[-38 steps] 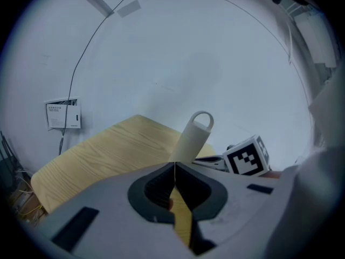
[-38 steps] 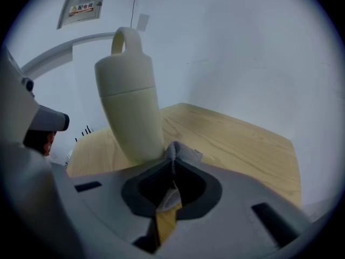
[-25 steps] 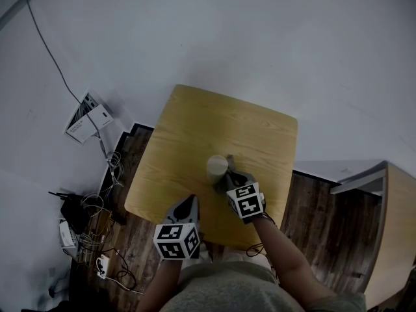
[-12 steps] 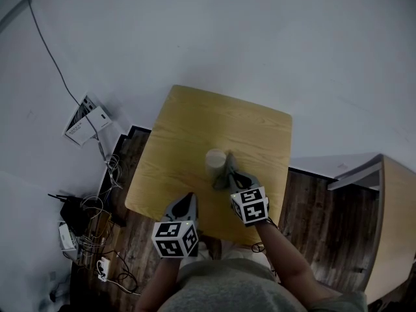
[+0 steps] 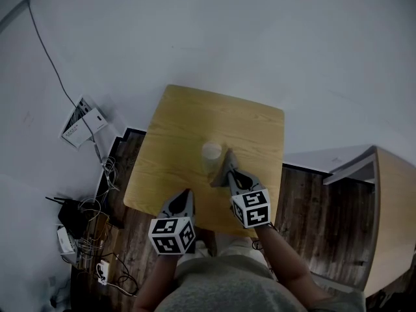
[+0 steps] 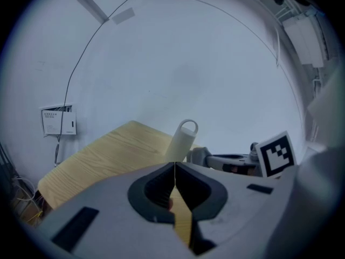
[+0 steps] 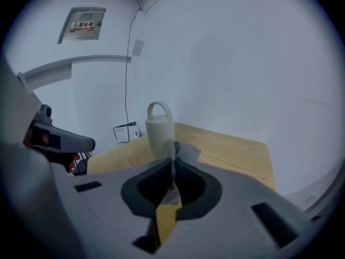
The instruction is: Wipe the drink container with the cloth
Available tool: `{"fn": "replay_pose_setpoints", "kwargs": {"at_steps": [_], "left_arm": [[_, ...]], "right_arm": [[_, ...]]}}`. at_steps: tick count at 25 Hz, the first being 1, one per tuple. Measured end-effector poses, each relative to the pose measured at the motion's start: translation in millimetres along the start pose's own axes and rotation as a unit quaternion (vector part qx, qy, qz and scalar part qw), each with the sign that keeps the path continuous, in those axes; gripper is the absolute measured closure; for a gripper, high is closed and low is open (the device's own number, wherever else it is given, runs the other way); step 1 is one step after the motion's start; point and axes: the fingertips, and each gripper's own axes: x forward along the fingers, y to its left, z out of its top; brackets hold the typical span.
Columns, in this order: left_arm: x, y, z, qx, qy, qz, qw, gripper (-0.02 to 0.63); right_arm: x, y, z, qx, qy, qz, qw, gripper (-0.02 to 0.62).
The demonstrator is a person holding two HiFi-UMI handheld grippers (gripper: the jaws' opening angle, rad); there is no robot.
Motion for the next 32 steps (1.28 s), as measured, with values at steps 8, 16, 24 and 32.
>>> {"fn": "replay_pose_setpoints", "kwargs": {"at_steps": [8, 16, 24, 32], "left_arm": [[-11.3, 0.7, 1.7, 0.004, -0.009, -0.008, 0.9999, 0.603], [-20.7, 7.4, 6.5, 0.004, -0.020, -0.009, 0.9998, 0.603], [-21.4, 10.4, 6.2, 0.004, -0.020, -0.007, 0.9998, 0.603], [-20.4, 16.3, 7.0, 0.000, -0.018, 0.003, 0.9998, 0.603]], "right_arm": [[-23.0, 23.7, 18.7, 0.003, -0.034, 0.008, 0.999, 0.586], [-27.5, 47.2, 35.5, -0.008, -0.053, 0.021, 0.998, 0.586], [-19.9, 58.7, 45.3, -0.021, -0.058, 0.035, 0.998, 0.586], [1.5, 63.8, 51.8, -0.029, -0.049, 0.053, 0.997, 0.586]]}}
